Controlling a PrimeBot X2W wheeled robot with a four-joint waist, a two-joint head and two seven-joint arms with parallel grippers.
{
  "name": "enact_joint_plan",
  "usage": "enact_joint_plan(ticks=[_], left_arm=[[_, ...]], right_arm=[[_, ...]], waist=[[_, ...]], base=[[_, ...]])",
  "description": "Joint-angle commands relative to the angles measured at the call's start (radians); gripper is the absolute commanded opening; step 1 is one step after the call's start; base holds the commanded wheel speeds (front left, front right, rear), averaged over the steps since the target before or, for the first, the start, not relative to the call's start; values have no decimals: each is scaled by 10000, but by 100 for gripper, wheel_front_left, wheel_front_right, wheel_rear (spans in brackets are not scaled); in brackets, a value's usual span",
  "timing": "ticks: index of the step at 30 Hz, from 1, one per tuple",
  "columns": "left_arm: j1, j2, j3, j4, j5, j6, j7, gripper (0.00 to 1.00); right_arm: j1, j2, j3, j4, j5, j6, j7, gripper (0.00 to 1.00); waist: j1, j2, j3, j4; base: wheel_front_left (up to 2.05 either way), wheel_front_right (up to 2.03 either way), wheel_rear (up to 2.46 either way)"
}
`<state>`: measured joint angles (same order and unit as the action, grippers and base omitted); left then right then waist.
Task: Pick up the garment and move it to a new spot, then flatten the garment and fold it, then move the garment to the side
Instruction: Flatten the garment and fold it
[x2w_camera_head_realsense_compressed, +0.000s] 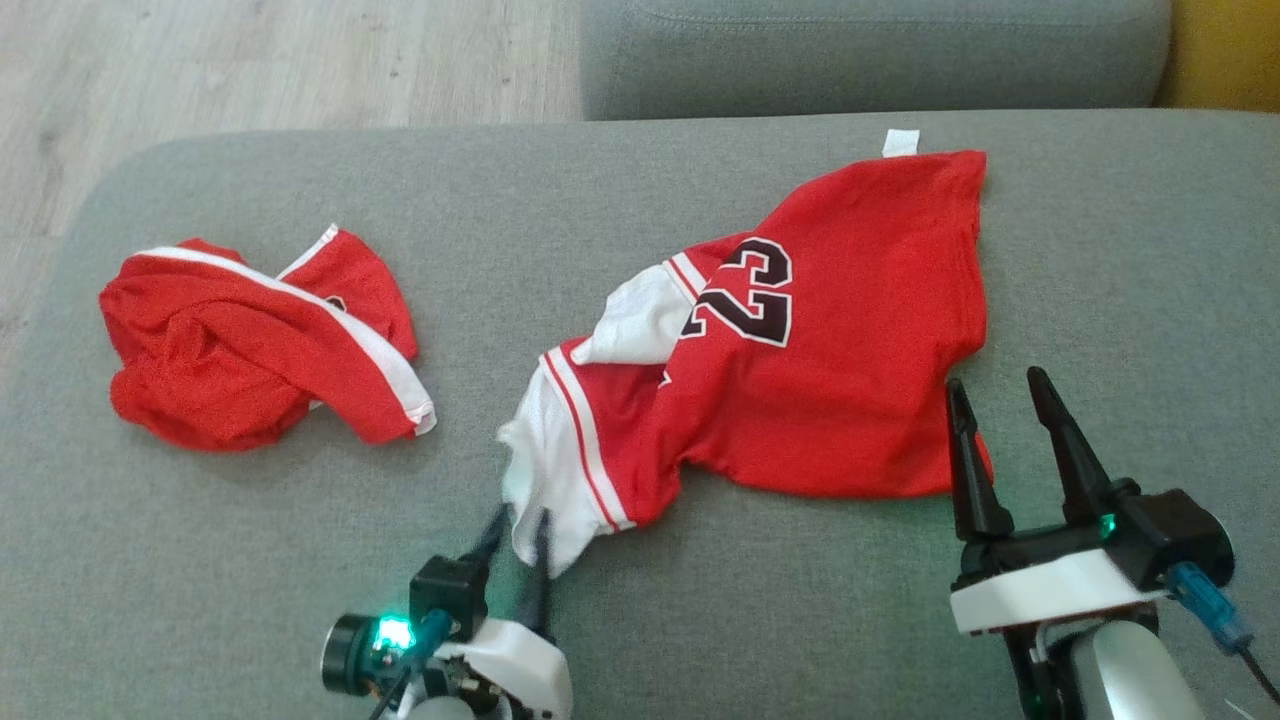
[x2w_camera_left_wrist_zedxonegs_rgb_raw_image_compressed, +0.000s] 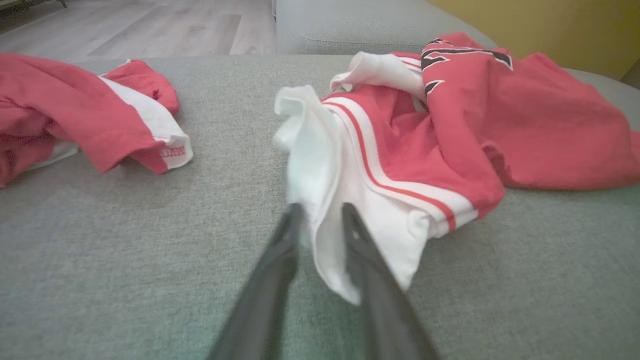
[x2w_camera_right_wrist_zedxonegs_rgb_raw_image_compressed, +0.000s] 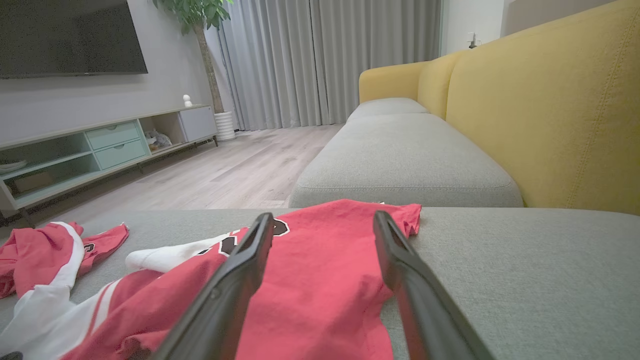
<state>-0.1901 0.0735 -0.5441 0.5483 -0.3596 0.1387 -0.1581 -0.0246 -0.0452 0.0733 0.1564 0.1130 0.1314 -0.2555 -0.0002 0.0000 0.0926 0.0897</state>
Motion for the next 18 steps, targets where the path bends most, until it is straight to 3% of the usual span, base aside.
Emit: enact_joint_plan(ticks=[1,7,18], left_arm=[[-252,40,292,-412,61,136,-88,100],[-717,143,757,-1553,245,584,-838,100],[-458,246,1669,-3436,816,507,-1033,100]], right_arm=[[-185,-50,220,-275,-61,-7,-63,100],[-205,-50,254,-292,-20,-7,-63,100],[-100,-50,-218,-49,-28,-7,-63,100]], waist=[[2,0,-58,-10],[2,0,-225,-204],[2,0,38,-591]], base=[[0,0,0],[0,0,0],[0,0,0]])
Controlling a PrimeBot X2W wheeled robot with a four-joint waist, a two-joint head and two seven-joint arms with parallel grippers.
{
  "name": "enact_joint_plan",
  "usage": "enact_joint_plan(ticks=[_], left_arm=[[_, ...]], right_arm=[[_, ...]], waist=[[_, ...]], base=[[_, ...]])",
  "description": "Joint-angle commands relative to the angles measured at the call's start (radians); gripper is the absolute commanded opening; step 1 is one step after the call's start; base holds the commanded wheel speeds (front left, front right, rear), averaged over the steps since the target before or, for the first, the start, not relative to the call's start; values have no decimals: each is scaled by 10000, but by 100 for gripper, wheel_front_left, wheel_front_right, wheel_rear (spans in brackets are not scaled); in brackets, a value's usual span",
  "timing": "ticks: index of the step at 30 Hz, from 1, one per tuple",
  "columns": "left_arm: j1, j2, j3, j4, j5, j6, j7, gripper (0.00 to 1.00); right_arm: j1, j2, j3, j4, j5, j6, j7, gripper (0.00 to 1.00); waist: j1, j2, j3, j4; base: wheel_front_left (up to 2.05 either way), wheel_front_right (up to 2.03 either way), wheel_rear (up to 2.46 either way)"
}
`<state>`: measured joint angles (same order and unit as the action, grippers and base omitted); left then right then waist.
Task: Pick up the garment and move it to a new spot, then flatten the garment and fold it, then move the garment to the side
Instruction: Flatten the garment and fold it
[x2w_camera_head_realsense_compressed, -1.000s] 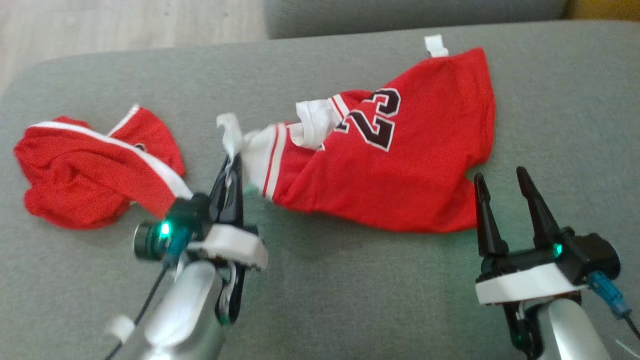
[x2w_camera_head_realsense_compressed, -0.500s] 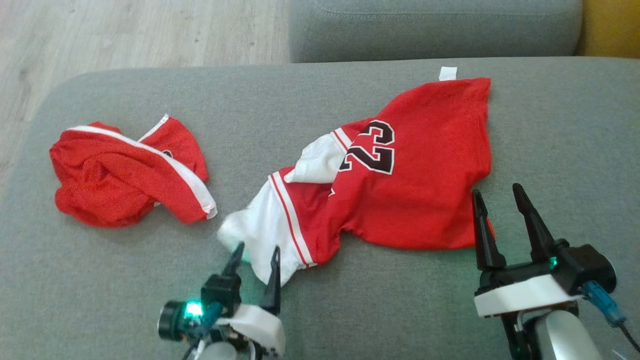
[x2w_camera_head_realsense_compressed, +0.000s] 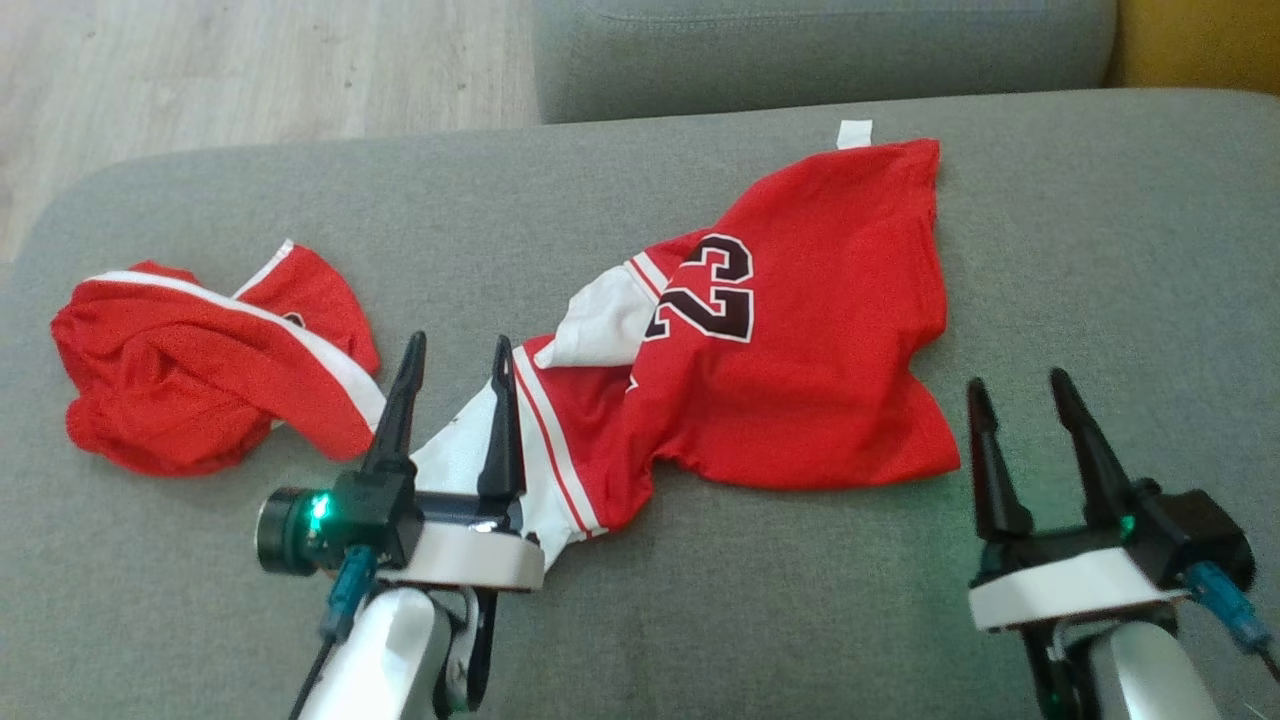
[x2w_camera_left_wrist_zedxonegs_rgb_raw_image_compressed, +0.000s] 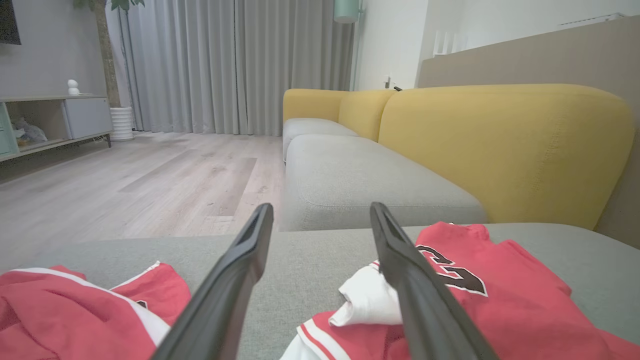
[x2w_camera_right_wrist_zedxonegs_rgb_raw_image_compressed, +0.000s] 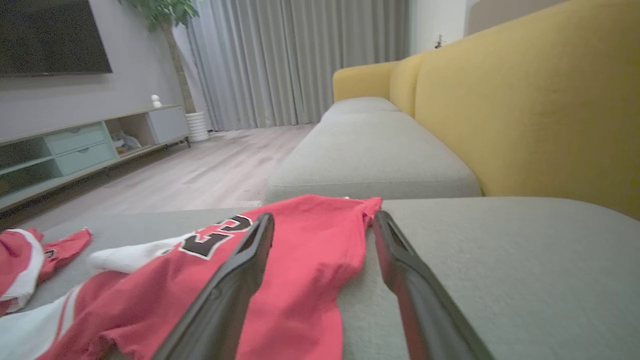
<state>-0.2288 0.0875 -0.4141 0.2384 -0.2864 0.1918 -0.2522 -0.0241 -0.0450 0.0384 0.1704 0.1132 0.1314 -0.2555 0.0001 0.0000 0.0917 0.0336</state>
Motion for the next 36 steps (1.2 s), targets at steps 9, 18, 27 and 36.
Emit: enact_joint_plan(ticks=[9,18,27,36], left_arm=[[118,-122,461,-269,339,-373,-94,100],[44,-269,563,-101,541,-629,-94,100],[81,-328,732,62,667,-721,-95,100],[173,-352,945,157,722,-736,-95,100]], right_arm=[[-427,-52,-38,2194,100,-7,-63,100],[-1522,-52,575,4103,847,-7,-63,100],[-2198,-52,530,5110,778,-7,-63,0],[-1993,-52,-2287,3645,-635,-7,-63,0]], waist=[[-1,0,224,40],[-1,0,482,294],[-1,0,494,319],[-1,0,253,-251]], base=[[0,0,0],[0,0,0],[0,0,0],[0,0,0]])
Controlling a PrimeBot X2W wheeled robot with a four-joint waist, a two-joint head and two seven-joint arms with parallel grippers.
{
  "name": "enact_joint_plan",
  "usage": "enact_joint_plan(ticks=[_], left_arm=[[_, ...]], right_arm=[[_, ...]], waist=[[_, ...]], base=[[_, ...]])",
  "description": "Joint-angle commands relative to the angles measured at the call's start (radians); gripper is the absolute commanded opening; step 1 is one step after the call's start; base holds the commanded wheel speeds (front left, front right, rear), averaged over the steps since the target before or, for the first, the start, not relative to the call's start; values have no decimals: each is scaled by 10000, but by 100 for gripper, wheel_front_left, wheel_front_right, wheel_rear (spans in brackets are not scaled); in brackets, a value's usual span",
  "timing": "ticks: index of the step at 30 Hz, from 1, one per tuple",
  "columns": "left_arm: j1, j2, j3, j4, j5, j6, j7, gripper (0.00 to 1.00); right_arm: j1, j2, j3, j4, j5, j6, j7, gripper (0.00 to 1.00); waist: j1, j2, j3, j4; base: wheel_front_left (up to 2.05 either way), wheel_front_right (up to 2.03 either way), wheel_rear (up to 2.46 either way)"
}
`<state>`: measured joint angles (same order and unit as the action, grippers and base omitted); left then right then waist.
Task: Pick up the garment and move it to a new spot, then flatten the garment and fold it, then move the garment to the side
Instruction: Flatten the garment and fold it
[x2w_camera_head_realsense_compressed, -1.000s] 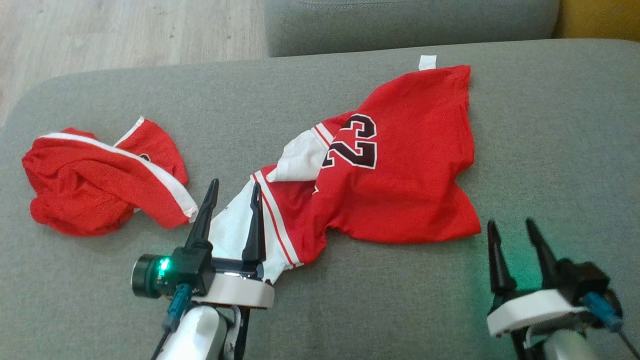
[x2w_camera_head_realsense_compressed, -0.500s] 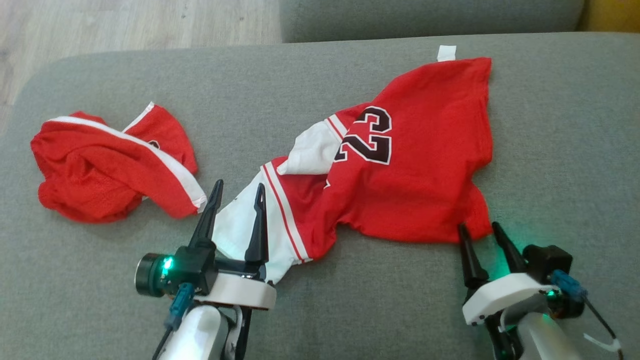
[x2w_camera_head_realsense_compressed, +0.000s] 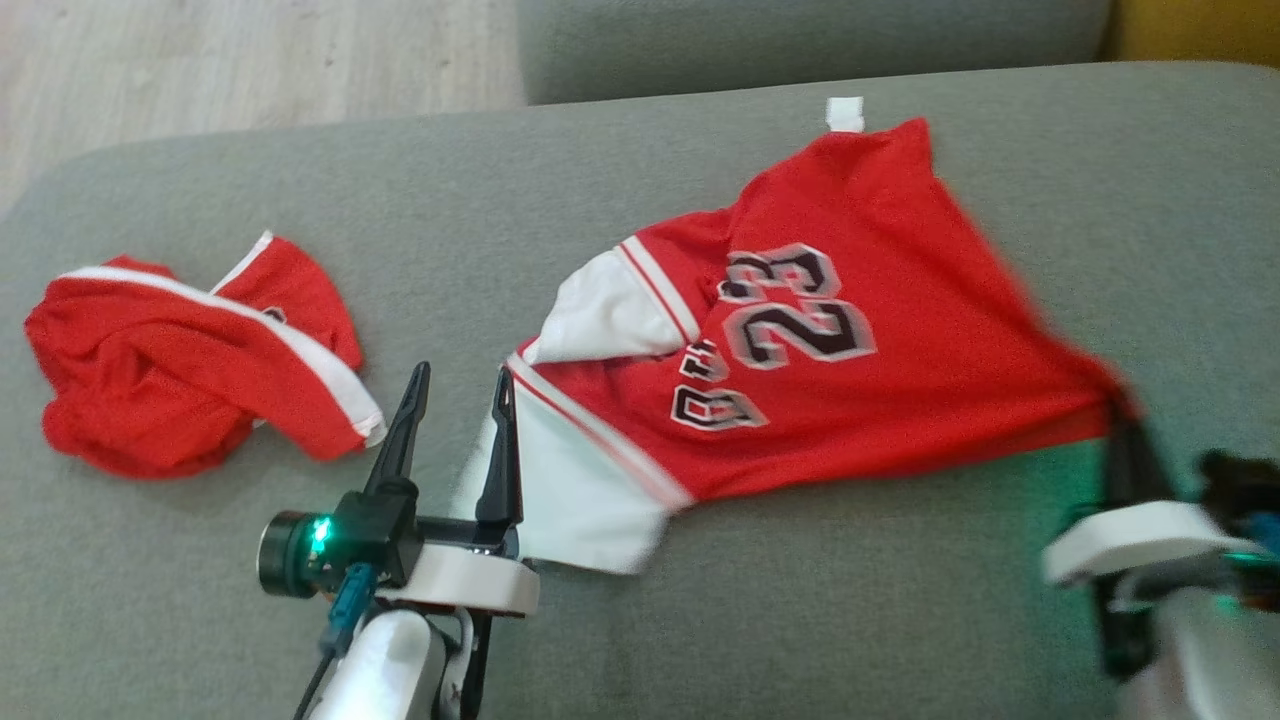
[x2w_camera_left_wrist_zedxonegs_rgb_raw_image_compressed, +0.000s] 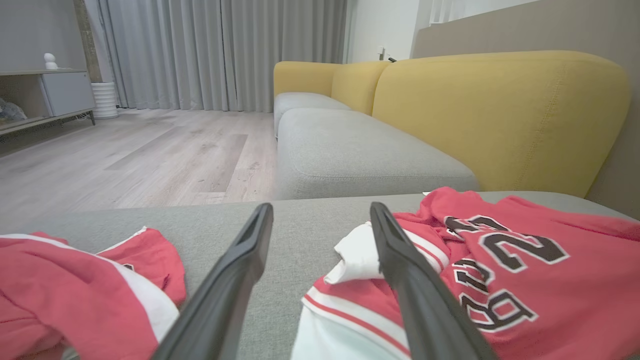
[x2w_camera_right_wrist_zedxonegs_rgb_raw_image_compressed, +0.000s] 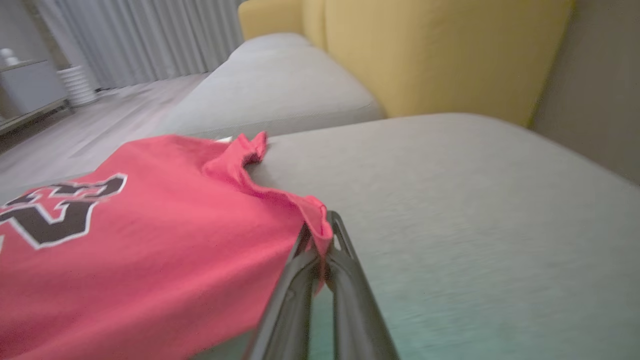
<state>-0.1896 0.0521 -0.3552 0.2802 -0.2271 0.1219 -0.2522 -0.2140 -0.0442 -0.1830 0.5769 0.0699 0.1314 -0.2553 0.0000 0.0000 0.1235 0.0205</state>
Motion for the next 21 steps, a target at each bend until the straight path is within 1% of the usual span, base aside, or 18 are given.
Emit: enact_joint_plan(ticks=[1,5,6,8,9,10,11,13,15,18,20,21], left_arm=[[-217,1,369,-244,134,-42,-95,100],[-261,-6,378,-165,148,-80,-95,100],[-285,-7,367,-146,149,-89,-95,100],[-339,-10,345,-110,142,-97,-95,100],[-365,-11,334,-94,133,-99,-95,100],[-365,-11,334,-94,133,-99,-95,100],[-389,-12,321,-78,123,-101,-95,100],[-429,-14,289,-51,81,-106,-95,100],[-457,-15,247,-37,21,-104,-95,100],[-494,-16,206,-14,-44,-99,-95,100],[-516,-16,195,-8,-81,-90,-95,100],[-524,-17,189,-6,-95,-88,-95,100]], right_arm=[[-49,-60,-509,-626,-423,-7,-65,0],[-8,-60,-2250,-1150,-1101,-7,-65,0],[-32,-60,-2593,-1199,-1218,-7,-65,0],[-81,-60,-2929,-1069,-1312,-7,-65,0],[-107,-60,-3003,-1001,-1367,-7,-65,50],[-107,-60,-3003,-1001,-1367,-7,-65,50],[-139,-60,-3052,-979,-1421,-7,-65,100],[-169,-60,-2946,-1199,-1691,-7,-65,100],[-223,-60,-2610,-1758,-1533,-7,-65,100],[83,-60,-1217,-2926,-888,-7,-65,100],[487,-60,-80,-3615,-285,-7,-65,100],[698,-60,344,-3899,-192,-7,-65,100]], waist=[[0,0,-77,-183],[0,0,-73,-372],[0,0,-61,-394],[0,0,-34,-416],[0,0,-21,-418],[0,0,-21,-418],[0,0,-6,-414],[0,0,29,-395],[0,0,57,-363],[0,0,89,-294],[0,0,102,-251],[0,0,104,-236]], base=[[0,0,0],[0,0,0],[0,0,0],[0,0,0],[0,0,0],[0,0,0],[0,0,0],[0,0,0],[0,0,0],[0,0,0],[0,0,0],[0,0,0]])
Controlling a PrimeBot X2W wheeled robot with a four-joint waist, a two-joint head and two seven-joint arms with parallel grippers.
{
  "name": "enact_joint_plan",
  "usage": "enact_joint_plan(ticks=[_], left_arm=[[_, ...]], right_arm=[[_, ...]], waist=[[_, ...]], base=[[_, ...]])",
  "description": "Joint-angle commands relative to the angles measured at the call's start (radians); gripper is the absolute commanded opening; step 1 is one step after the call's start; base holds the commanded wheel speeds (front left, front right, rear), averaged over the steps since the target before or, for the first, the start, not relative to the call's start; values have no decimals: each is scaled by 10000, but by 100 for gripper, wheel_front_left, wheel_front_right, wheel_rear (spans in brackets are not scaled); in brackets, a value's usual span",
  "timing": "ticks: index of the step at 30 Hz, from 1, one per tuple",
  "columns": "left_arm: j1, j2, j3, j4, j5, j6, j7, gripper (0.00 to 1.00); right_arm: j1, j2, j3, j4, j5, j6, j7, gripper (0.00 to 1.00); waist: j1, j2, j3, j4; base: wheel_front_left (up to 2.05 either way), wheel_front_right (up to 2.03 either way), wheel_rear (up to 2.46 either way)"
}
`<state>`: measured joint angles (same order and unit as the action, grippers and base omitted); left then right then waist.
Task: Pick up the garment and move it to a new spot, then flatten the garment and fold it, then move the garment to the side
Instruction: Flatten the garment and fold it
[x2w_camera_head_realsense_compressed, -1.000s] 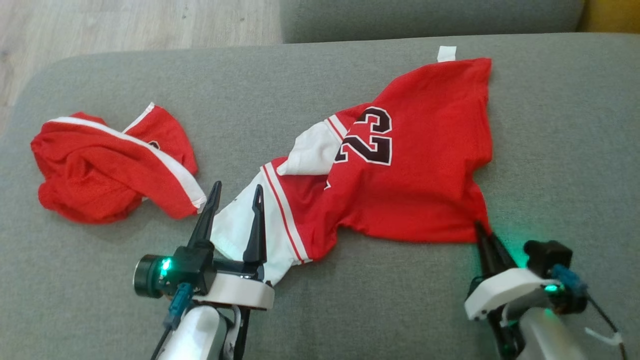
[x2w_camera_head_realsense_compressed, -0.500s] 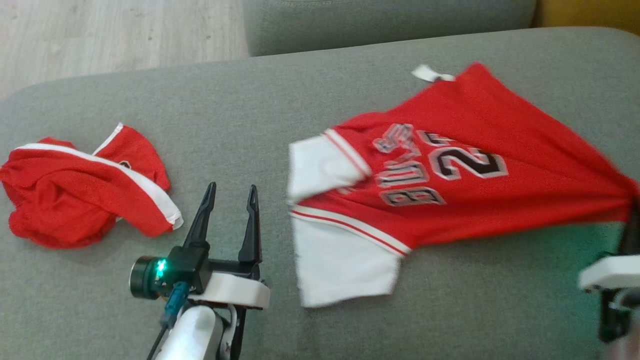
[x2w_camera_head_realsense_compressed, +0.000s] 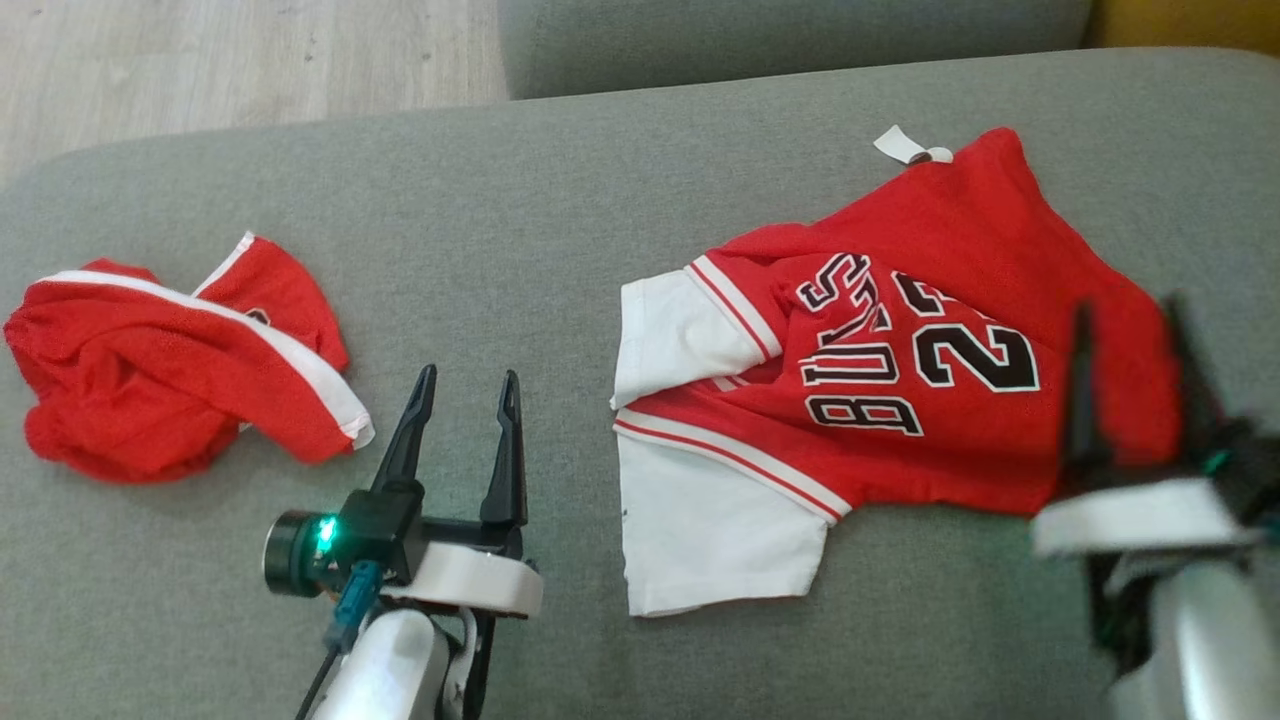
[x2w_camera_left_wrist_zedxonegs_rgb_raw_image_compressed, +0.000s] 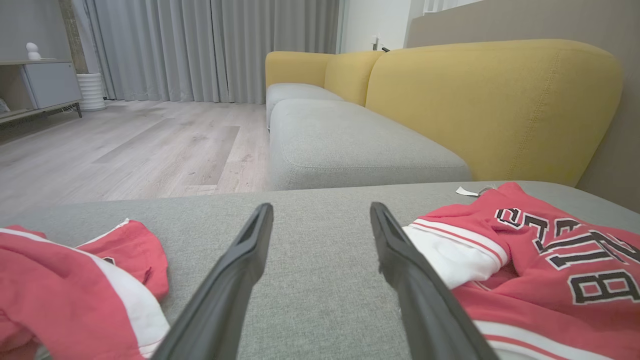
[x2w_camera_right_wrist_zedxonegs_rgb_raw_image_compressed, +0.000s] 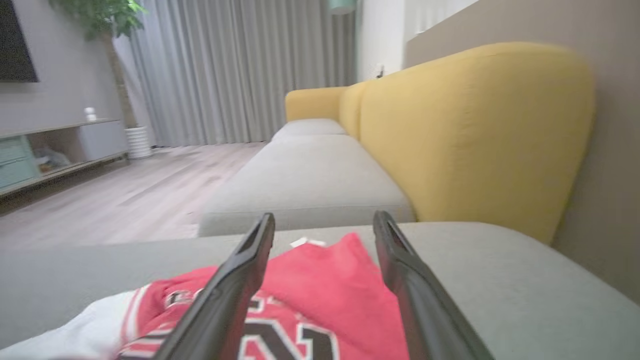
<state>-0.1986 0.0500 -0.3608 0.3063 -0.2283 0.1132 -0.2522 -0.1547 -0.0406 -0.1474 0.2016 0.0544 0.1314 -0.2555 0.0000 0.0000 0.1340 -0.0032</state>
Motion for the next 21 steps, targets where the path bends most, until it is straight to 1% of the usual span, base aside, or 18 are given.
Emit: enact_joint_plan(ticks=[1,4,7,9,11,14,16,18,21], left_arm=[[-436,4,231,-264,-100,-4,-95,100],[-449,4,158,-221,-151,-44,-95,100],[-507,4,23,-26,-131,-186,-95,100],[-628,4,-163,247,-88,-414,-95,100],[-865,4,-437,676,-69,-759,1,100],[-1355,4,-814,1250,-261,-1400,520,100],[-1701,4,-1050,1568,-431,-1704,935,100],[-2035,4,-1226,1900,-529,-1858,1364,100],[-2494,13,-1370,2369,-517,-1939,1738,100]], right_arm=[[308,-96,398,-360,144,-7,-63,100],[751,-96,1208,-607,332,-7,-63,100],[902,-96,1610,-711,480,-7,-63,100],[910,-96,1697,-760,525,-7,-63,100],[885,-96,1699,-768,554,-7,-63,100],[813,-96,1668,-748,551,-7,-63,100],[756,-96,1625,-733,594,-7,-63,100],[696,-96,1626,-731,644,-7,-63,100],[637,-96,1670,-739,703,-7,-63,100]], waist=[[0,0,-3,21],[0,0,6,67],[0,0,40,56],[0,0,84,15],[0,0,135,-48],[0,0,258,-208],[0,0,363,-342],[0,0,482,-487],[0,0,639,-687]], base=[[0,0,0],[0,0,0],[0,0,0],[0,0,0],[0,0,0],[0,0,0],[0,0,0],[0,0,0],[0,0,0]])
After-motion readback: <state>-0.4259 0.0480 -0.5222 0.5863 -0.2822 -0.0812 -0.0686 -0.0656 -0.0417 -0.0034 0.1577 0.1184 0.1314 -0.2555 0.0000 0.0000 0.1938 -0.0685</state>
